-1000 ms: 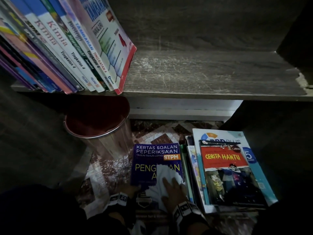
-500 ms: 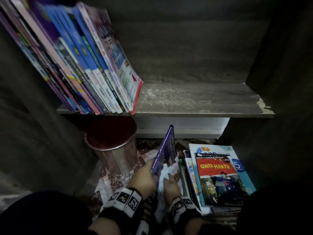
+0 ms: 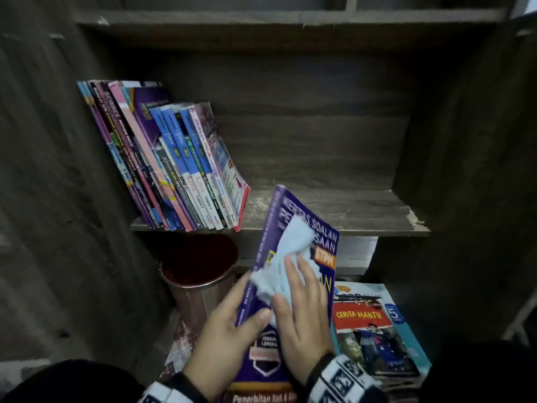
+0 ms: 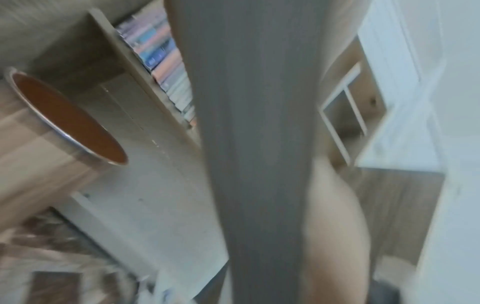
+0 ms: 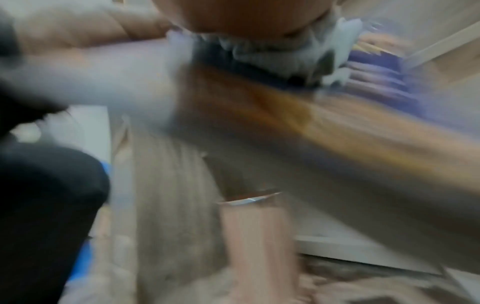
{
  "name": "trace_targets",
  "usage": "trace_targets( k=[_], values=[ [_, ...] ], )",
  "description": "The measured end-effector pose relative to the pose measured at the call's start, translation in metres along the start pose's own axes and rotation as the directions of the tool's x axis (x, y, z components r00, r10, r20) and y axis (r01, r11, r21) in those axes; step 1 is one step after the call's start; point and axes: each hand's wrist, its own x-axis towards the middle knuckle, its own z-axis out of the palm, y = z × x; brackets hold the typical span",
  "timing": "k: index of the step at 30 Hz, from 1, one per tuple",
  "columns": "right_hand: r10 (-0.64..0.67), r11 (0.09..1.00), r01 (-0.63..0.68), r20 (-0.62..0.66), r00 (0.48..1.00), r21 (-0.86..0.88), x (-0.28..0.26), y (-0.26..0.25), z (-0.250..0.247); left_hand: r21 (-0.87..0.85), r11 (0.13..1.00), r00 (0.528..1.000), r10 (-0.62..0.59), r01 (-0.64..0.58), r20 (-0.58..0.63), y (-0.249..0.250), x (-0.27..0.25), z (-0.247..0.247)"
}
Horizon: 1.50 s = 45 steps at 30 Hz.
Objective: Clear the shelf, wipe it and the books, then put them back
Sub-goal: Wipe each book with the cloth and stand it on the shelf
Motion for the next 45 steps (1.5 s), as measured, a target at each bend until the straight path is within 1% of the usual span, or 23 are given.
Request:
trace_targets(
  k=[5, 8, 10, 13, 15, 16, 17, 19, 22, 24, 26, 28, 29, 30, 32, 34, 35, 37, 38, 40, 41, 43, 45],
  values=[
    [0.15, 0.988, -0.15, -0.014, 0.989, 0.047, -0.004, -0.012, -0.011, -0.105, 0.991, 0.985, 0.069, -0.086, -0.156, 0.019, 0.005, -0.003],
    [-0.108, 0.994, 0.108, 0.063, 0.992, 0.014, -0.002, -0.037, -0.011, -0.055, 0.993, 0.985, 0.095, -0.104, -0.142, 0.02, 0.005, 0.001],
    [-0.169, 0.986, 0.169, 0.005, 0.986, -0.008, 0.019, -0.03, -0.021, -0.075, 0.992, 0.987, 0.089, -0.099, -0.134, 0.018, 0.003, 0.001],
    [0.092, 0.993, -0.082, -0.123, 0.988, 0.082, 0.065, 0.0, -0.042, -0.21, 0.977, 0.999, 0.019, -0.029, -0.047, 0.018, -0.004, 0.003],
    [0.307, 0.941, -0.276, -0.152, 0.94, 0.194, 0.073, 0.012, -0.05, -0.244, 0.97, 1.0, -0.012, 0.017, 0.022, 0.019, -0.008, 0.005],
    [0.342, 0.928, -0.308, -0.148, 0.928, 0.211, 0.069, 0.011, -0.048, -0.246, 0.969, 0.999, -0.015, 0.025, 0.04, 0.019, -0.009, 0.006],
    [0.323, 0.935, -0.293, -0.138, 0.936, 0.202, 0.062, 0.004, -0.043, -0.227, 0.974, 0.999, -0.011, 0.02, 0.039, 0.018, -0.01, 0.008],
    [0.132, 0.976, -0.109, -0.117, 0.984, 0.191, 0.045, -0.015, -0.03, -0.178, 0.984, 1.0, 0.0, 0.003, 0.013, 0.015, -0.009, 0.01],
    [-0.11, 0.976, 0.14, -0.177, 0.978, 0.167, 0.049, -0.022, -0.023, -0.207, 0.978, 0.999, -0.03, 0.025, -0.022, 0.011, -0.009, 0.01],
    [0.01, 0.979, 0.044, -0.26, 0.966, 0.199, 0.066, 0.001, -0.027, -0.234, 0.971, 0.998, -0.055, 0.054, 0.001, 0.013, -0.009, 0.007],
    [0.269, 0.934, -0.168, -0.315, 0.91, 0.314, 0.083, 0.029, -0.035, -0.245, 0.967, 0.998, -0.063, 0.067, 0.028, 0.014, -0.009, 0.005],
    [0.448, 0.859, -0.316, -0.294, 0.844, 0.402, 0.089, 0.038, -0.039, -0.223, 0.972, 0.997, -0.071, 0.079, 0.044, 0.014, -0.008, 0.005],
    [0.466, 0.845, -0.345, -0.246, 0.85, 0.408, 0.087, 0.033, -0.038, -0.217, 0.973, 0.996, -0.07, 0.078, 0.046, 0.013, -0.007, 0.005],
    [0.417, 0.868, -0.322, -0.203, 0.886, 0.378, 0.08, 0.023, -0.035, -0.211, 0.975, 0.997, -0.064, 0.073, 0.047, 0.011, -0.007, 0.006],
    [0.138, 0.966, -0.098, -0.158, 0.978, 0.24, 0.059, -0.008, -0.026, -0.18, 0.983, 0.999, -0.04, 0.044, 0.026, 0.008, -0.006, 0.009],
    [-0.141, 0.985, 0.151, -0.115, 0.983, 0.087, 0.042, -0.023, -0.02, -0.172, 0.985, 0.999, -0.034, 0.033, 0.0, 0.007, -0.006, 0.011],
    [-0.182, 0.981, 0.188, -0.108, 0.977, 0.05, 0.044, -0.02, -0.021, -0.186, 0.982, 0.999, -0.037, 0.037, 0.002, 0.006, -0.007, 0.012],
    [-0.091, 0.994, 0.1, -0.177, 0.98, 0.044, 0.06, 0.005, -0.025, -0.232, 0.971, 0.998, -0.044, 0.052, 0.04, 0.008, -0.007, 0.01],
    [0.066, 0.993, -0.043, -0.214, 0.975, 0.112, 0.071, 0.022, -0.028, -0.248, 0.967, 0.997, -0.044, 0.058, 0.059, 0.009, -0.008, 0.01],
    [0.397, 0.898, -0.322, -0.235, 0.887, 0.3, 0.085, 0.048, -0.032, -0.245, 0.968, 0.996, -0.043, 0.061, 0.079, 0.01, -0.01, 0.01],
    [0.453, 0.866, -0.361, -0.236, 0.86, 0.347, 0.084, 0.049, -0.032, -0.238, 0.97, 0.996, -0.039, 0.057, 0.08, 0.009, -0.011, 0.01],
    [0.328, 0.918, -0.241, -0.26, 0.908, 0.316, 0.071, 0.03, -0.025, -0.213, 0.977, 0.998, -0.017, 0.029, 0.06, 0.009, -0.009, 0.011],
    [0.019, 0.973, 0.029, -0.201, 0.979, 0.231, 0.046, -0.007, -0.015, -0.152, 0.988, 1.0, 0.025, -0.027, -0.011, 0.009, -0.006, 0.011]
  ],
)
